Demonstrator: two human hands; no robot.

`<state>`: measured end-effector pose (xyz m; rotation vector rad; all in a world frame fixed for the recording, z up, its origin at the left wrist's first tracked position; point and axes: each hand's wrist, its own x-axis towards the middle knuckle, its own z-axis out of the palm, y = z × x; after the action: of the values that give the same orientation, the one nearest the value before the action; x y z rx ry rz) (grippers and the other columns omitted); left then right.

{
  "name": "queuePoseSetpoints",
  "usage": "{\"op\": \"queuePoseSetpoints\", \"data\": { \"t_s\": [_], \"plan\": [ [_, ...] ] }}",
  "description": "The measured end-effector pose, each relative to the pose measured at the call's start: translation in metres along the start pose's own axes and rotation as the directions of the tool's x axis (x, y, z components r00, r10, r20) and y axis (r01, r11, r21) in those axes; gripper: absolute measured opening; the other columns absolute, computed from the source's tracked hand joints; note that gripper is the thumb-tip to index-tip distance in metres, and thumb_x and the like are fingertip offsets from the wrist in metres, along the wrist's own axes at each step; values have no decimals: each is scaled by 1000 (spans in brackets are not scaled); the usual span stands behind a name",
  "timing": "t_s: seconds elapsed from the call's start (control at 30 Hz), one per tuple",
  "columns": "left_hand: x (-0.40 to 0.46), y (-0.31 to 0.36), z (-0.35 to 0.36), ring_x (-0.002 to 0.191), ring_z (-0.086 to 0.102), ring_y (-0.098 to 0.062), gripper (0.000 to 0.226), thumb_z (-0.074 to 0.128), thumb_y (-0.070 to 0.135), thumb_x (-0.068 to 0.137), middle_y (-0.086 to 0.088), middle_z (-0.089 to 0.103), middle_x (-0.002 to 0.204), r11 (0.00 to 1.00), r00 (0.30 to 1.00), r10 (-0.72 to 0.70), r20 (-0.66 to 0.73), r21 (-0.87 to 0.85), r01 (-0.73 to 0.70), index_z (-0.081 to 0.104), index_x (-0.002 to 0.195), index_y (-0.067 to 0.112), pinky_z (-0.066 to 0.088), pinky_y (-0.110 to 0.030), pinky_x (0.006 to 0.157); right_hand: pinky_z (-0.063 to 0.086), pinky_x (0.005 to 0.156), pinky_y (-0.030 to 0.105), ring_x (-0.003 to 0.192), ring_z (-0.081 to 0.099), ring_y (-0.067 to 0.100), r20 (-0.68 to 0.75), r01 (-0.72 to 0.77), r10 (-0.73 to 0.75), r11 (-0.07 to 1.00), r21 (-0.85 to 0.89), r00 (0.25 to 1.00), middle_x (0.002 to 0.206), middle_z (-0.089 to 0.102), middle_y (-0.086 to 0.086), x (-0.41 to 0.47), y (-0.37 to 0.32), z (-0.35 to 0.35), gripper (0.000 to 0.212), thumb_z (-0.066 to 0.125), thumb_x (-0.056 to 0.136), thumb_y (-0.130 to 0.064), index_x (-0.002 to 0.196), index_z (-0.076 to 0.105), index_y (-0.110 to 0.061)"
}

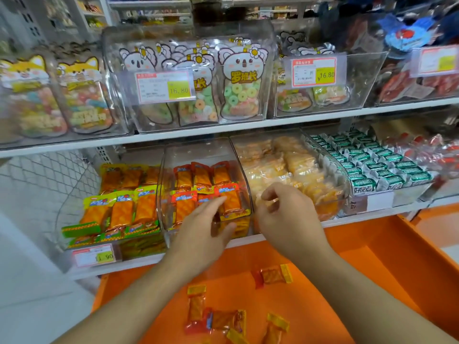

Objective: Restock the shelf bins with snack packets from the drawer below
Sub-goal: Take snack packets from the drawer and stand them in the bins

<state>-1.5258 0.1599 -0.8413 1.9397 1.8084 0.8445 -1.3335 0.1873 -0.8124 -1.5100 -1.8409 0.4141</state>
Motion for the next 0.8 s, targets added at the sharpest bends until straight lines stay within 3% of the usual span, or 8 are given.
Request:
{"op": "queuePoseSetpoints", "data": {
  "t_s": [0.1, 0.2, 0.3, 0.37, 0.43, 0.57, 0.7, 0.8],
  "plan": [
    [-38, -12, 7, 134, 47, 1, 50, 70, 36, 96, 23, 53, 142, 986, 987, 127, -97, -92, -136, 54, 143, 36, 42, -23, 112, 54, 58, 39, 69, 62, 15, 31, -70, 71, 996, -53, 997, 74, 65, -8, -17, 16, 9, 16, 62, 93, -29, 78, 58, -26],
    [-77, -35, 27, 129, 50, 6, 38, 72, 26, 95, 23, 58, 132, 976, 987, 129, -98, -161, -144, 62, 131, 31, 36, -11, 108, 55, 62, 42, 71, 64, 23, 218, -138, 184, 968, -210, 958, 72, 67, -4, -38, 46, 36, 13, 57, 88, -24, 76, 60, -23],
    [-106, -83, 67, 112, 57, 8, 26, 71, 29, 93, 26, 61, 118, 985, 993, 22, 116, -170, -2, 64, 116, 36, 45, -14, 96, 56, 70, 39, 89, 67, 32, 502, -148, 324, 922, -359, 802, 89, 73, 4, -61, 86, 73, 9, 57, 84, -16, 85, 64, -22],
    [-117, -124, 97, 104, 61, 4, 22, 71, 33, 90, 22, 66, 111, 982, 977, -121, 177, -123, 144, 64, 111, 37, 51, -24, 93, 53, 77, 34, 105, 68, 34, 615, -118, 405, 884, -453, 677, 109, 74, 9, -80, 118, 100, 24, 59, 86, -13, 108, 68, -18],
    [-122, -163, 123, 103, 66, -8, 22, 74, 28, 90, 12, 70, 109, 952, 944, -278, 177, -81, 295, 67, 110, 30, 51, -27, 91, 52, 85, 33, 118, 65, 33, 648, -101, 480, 841, -531, 592, 126, 70, 10, -99, 146, 125, 39, 62, 88, -21, 127, 64, -15],
    [-116, -223, 168, 104, 68, -25, 35, 82, 25, 83, -4, 70, 112, 869, 859, -490, 152, 3, 495, 67, 114, 19, 53, -35, 90, 50, 102, 36, 130, 56, 33, 668, -83, 541, 805, -588, 511, 141, 59, 12, -124, 189, 173, 55, 69, 89, -35, 139, 54, -15],
    [-106, -261, 203, 116, 59, -36, 67, 87, 38, 76, -14, 62, 125, 825, 800, -566, 200, 155, 544, 59, 134, 20, 49, -43, 99, 51, 103, 44, 131, 51, 35, 611, -107, 587, 762, -639, 531, 142, 42, 8, -144, 219, 205, 86, 82, 77, -45, 148, 39, -23],
    [-96, -269, 216, 129, 50, -35, 83, 84, 48, 78, -14, 53, 139, 771, 759, -624, 189, 308, 557, 46, 145, 19, 41, -43, 106, 52, 102, 49, 135, 42, 34, 555, -88, 590, 728, -680, 586, 142, 39, 6, -153, 233, 218, 91, 85, 74, -48, 145, 34, -22]
  ]
}}
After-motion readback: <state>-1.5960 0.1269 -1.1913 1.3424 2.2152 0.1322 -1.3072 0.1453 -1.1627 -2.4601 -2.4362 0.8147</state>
